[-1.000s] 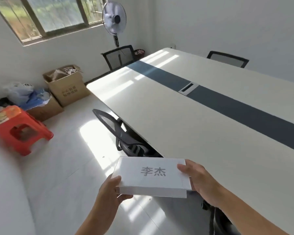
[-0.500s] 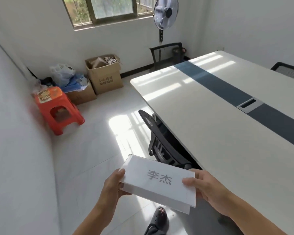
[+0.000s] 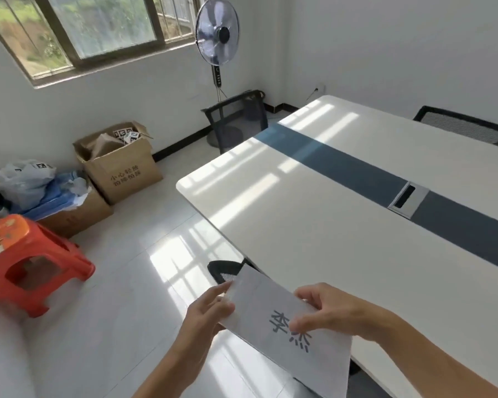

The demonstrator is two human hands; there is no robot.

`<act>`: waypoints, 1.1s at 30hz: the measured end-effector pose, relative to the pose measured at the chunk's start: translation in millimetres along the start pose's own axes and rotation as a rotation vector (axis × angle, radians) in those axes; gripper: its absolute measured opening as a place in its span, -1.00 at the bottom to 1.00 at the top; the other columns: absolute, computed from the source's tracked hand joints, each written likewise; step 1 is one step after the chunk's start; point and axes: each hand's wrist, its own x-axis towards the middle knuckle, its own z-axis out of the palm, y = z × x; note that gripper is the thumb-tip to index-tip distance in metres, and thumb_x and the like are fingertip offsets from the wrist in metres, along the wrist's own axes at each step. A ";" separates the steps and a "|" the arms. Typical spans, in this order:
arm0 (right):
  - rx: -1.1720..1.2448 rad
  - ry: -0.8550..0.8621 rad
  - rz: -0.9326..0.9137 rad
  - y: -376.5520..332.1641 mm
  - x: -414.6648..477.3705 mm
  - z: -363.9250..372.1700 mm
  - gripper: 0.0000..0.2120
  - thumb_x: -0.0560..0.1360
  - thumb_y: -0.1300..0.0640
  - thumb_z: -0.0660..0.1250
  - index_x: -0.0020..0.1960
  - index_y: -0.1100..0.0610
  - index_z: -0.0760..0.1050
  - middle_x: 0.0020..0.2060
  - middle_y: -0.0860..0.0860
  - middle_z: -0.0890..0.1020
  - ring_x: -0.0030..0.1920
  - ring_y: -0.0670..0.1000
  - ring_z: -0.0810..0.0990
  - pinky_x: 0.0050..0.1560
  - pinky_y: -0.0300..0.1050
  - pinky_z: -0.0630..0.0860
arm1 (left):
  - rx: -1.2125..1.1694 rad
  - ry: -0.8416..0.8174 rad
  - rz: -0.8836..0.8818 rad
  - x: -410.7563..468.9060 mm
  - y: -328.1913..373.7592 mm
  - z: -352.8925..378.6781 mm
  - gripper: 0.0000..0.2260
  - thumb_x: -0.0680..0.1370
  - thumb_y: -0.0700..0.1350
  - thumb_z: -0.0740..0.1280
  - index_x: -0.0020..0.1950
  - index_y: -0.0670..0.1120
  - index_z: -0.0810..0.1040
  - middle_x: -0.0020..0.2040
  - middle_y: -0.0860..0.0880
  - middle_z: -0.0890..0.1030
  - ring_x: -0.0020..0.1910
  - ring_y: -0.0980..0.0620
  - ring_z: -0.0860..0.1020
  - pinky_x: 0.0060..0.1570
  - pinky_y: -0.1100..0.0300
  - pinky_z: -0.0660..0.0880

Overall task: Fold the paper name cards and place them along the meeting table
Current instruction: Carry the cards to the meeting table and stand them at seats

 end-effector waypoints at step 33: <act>-0.616 0.994 0.661 121.6 153.6 -338.3 -0.57 0.46 -0.07 0.39 0.29 -0.04 0.44 0.15 0.06 0.64 0.12 0.18 0.57 0.05 -0.04 0.40 | 1.584 -0.200 0.371 469.5 -96.7 111.8 -0.34 0.56 0.22 0.00 0.56 -0.12 0.07 0.57 -0.28 0.03 0.55 -0.25 -0.08 0.48 -0.04 -0.24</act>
